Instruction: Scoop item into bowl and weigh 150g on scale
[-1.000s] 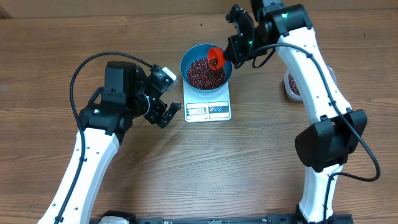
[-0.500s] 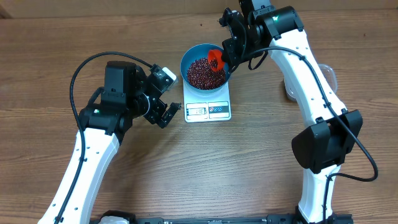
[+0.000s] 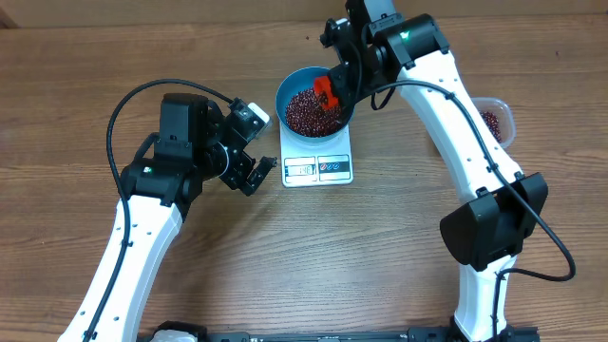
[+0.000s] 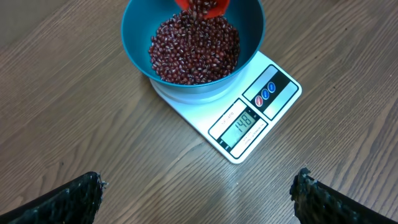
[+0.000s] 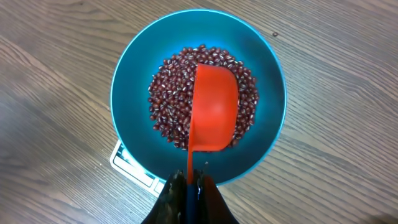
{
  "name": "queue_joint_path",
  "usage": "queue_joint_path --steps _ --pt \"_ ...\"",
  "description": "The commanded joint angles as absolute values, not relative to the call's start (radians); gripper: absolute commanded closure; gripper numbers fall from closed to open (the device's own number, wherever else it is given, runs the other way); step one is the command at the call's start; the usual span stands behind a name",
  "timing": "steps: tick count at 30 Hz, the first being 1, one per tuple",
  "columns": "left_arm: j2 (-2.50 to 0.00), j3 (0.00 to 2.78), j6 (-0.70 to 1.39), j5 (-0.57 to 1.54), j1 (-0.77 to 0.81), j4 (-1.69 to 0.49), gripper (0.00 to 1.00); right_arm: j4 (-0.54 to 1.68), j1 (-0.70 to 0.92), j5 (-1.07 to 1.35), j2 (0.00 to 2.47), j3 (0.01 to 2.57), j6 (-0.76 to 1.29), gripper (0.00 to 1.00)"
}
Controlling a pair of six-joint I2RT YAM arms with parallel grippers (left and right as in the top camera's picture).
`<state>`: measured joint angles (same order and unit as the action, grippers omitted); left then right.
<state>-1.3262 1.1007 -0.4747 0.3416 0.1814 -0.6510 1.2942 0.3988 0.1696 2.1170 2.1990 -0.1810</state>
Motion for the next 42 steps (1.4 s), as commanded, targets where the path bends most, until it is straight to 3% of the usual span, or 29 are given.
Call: queue_joint_path --steps 1,10,26,42 --pt "-1.331 1.123 -0.487 0.359 0.178 -0.651 0.0 1.291 0.392 0.15 2.064 2.234 -0.187 0.96" --pt "-1.331 1.123 -0.487 0.359 0.178 -0.651 0.0 1.288 0.392 0.154 2.064 2.234 -0.188 0.96" --pt "-1.331 1.123 -0.486 0.359 0.178 -0.65 0.0 1.288 0.259 0.455 2.05 2.234 -0.184 0.96" --pt "-1.331 1.123 -0.487 0.359 0.178 -0.65 0.0 1.282 0.245 0.457 2.048 2.234 -0.185 0.96"
